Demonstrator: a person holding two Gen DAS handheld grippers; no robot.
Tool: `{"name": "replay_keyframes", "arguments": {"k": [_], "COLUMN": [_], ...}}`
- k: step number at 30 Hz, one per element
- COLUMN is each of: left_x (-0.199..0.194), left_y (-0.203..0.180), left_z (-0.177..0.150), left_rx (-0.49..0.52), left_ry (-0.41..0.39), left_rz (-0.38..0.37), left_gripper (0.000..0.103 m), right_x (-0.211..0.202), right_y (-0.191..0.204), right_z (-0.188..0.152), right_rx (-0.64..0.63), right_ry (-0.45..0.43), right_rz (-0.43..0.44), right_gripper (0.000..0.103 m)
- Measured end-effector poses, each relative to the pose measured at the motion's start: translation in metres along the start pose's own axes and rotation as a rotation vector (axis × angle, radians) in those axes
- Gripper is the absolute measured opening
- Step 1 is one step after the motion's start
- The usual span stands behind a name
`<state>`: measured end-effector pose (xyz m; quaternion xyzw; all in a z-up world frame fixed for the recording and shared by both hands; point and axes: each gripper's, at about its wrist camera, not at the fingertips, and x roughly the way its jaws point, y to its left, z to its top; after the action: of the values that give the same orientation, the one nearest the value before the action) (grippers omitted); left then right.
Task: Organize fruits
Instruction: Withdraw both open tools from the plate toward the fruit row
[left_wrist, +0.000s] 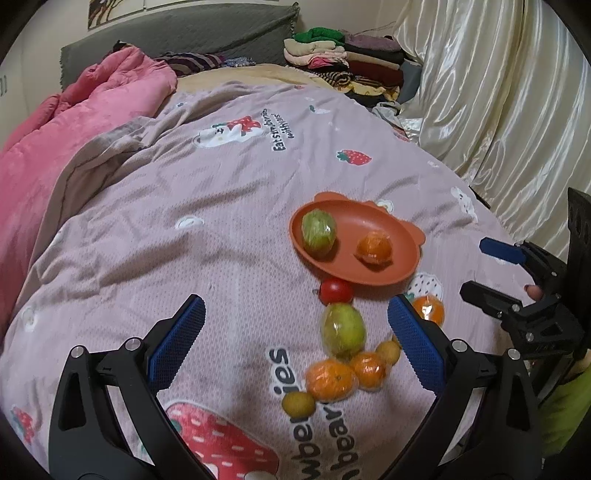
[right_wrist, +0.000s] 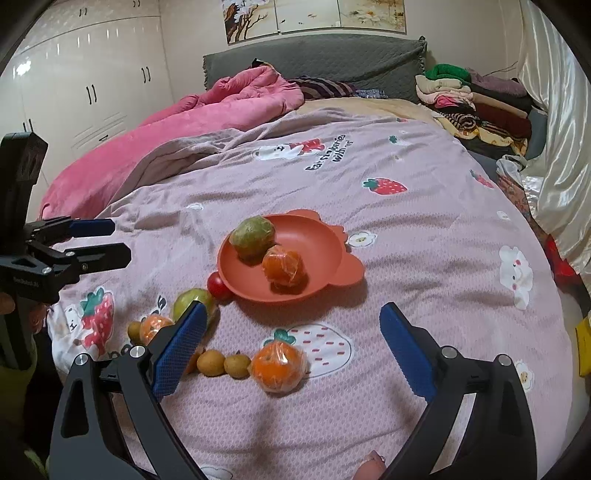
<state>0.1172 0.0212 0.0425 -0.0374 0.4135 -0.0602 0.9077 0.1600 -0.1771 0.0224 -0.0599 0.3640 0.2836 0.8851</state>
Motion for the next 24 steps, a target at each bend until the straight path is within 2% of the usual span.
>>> {"name": "replay_keyframes", "arguments": {"k": [24], "left_x": [-0.009], "left_y": [-0.005], "left_z": [-0.032], "left_rx": [0.022], "left_ry": [0.024], "left_rz": [0.011], "left_gripper": [0.093], "right_x": [-0.011], "right_y": [0.012], "right_z": [-0.022], "right_rx": [-0.001], "right_ry": [0.035], "right_rz": [0.002], "right_gripper": [0.094]}}
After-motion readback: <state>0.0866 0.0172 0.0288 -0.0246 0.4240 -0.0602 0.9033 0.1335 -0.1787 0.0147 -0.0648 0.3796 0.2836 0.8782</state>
